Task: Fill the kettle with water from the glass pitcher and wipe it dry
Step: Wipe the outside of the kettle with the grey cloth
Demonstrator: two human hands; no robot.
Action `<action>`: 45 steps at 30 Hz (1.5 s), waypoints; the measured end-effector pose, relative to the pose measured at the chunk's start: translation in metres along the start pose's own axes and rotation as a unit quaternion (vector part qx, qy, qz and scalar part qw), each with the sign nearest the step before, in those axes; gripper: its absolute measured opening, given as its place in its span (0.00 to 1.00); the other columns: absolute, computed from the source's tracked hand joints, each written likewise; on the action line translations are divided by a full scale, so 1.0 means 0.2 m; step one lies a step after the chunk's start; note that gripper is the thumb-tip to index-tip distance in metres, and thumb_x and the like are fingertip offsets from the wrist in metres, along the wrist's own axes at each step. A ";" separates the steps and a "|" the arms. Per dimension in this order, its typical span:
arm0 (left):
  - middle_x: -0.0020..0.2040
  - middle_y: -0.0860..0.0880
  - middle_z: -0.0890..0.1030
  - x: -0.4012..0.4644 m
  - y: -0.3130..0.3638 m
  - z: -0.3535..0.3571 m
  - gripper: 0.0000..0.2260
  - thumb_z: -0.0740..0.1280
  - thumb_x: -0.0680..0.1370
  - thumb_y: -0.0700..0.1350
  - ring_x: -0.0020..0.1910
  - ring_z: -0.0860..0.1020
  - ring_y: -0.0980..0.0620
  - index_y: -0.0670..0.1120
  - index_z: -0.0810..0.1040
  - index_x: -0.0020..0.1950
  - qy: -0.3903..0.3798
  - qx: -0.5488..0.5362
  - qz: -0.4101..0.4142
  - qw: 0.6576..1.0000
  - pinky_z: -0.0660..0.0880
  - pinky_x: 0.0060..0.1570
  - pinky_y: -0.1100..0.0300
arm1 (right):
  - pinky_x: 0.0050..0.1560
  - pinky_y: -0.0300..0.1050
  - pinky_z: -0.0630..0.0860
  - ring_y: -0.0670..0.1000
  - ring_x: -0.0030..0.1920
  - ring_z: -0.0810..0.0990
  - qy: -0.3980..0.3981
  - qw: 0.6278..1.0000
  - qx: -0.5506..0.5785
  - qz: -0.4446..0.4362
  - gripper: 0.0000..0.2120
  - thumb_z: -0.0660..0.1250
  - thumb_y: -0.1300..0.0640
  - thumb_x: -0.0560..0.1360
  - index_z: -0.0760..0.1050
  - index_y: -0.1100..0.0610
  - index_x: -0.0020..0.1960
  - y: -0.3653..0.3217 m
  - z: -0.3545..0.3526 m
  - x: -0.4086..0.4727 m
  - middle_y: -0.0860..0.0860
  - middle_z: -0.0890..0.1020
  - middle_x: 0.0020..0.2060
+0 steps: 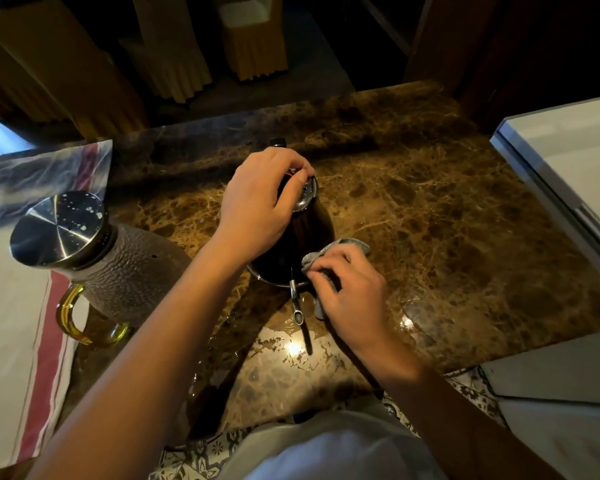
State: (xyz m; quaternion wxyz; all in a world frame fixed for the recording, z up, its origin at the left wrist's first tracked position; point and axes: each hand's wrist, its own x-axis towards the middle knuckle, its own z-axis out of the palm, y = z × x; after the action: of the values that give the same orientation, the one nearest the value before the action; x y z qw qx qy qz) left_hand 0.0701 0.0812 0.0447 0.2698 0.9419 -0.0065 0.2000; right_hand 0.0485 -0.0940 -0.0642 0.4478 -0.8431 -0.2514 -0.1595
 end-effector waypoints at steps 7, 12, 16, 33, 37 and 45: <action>0.59 0.52 0.82 0.00 0.01 0.00 0.10 0.62 0.84 0.47 0.61 0.76 0.54 0.49 0.81 0.60 0.000 0.001 -0.004 1.000 0.68 0.60 0.60 | 0.44 0.45 0.80 0.46 0.43 0.81 -0.036 0.998 -0.006 0.049 0.03 0.79 0.61 0.72 0.86 0.57 0.45 0.07 0.05 -0.10 0.48 0.83 0.44; 0.59 0.53 0.82 0.00 0.01 0.00 0.10 0.62 0.85 0.48 0.61 0.76 0.55 0.49 0.80 0.60 -0.001 0.005 -0.008 1.000 0.67 0.60 0.61 | 0.41 0.46 0.80 0.47 0.42 0.80 -0.052 0.996 -0.004 0.071 0.02 0.78 0.59 0.73 0.86 0.55 0.45 0.06 0.04 -0.10 0.47 0.81 0.43; 0.60 0.52 0.82 0.00 0.01 0.00 0.10 0.61 0.85 0.47 0.61 0.76 0.54 0.49 0.80 0.61 -0.005 0.006 -0.007 1.000 0.66 0.60 0.61 | 0.41 0.50 0.80 0.49 0.42 0.80 -0.069 0.994 -0.024 0.076 0.02 0.77 0.58 0.74 0.85 0.54 0.45 0.06 0.04 -0.09 0.46 0.80 0.44; 0.60 0.53 0.81 0.00 0.01 0.00 0.09 0.62 0.84 0.47 0.62 0.76 0.54 0.50 0.80 0.61 -0.006 0.003 -0.009 1.000 0.69 0.60 0.59 | 0.56 0.46 0.82 0.46 0.52 0.85 -0.031 0.937 0.297 0.179 0.11 0.73 0.68 0.75 0.83 0.54 0.51 -0.12 -0.20 0.27 0.48 0.86 0.49; 0.59 0.53 0.82 0.00 0.01 -0.01 0.09 0.62 0.84 0.47 0.61 0.76 0.54 0.49 0.80 0.60 -0.004 0.000 -0.002 1.000 0.68 0.60 0.60 | 0.55 0.32 0.73 0.41 0.51 0.81 -0.018 0.970 0.190 0.149 0.10 0.75 0.67 0.74 0.82 0.53 0.47 -0.01 -0.09 0.18 0.48 0.82 0.48; 0.59 0.53 0.81 0.00 0.00 0.00 0.10 0.61 0.84 0.47 0.61 0.75 0.56 0.49 0.80 0.60 -0.001 -0.002 -0.003 1.000 0.67 0.60 0.60 | 0.49 0.36 0.76 0.44 0.47 0.79 -0.068 0.981 0.117 0.139 0.10 0.75 0.67 0.72 0.79 0.57 0.48 0.12 -0.06 0.08 0.49 0.79 0.47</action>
State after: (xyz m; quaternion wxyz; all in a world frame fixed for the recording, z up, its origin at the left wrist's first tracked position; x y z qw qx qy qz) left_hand 0.0698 0.0803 0.0445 0.2726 0.9415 -0.0049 0.1981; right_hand 0.0738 -0.1105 -0.0657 0.5431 -0.8204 -0.1789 -0.0071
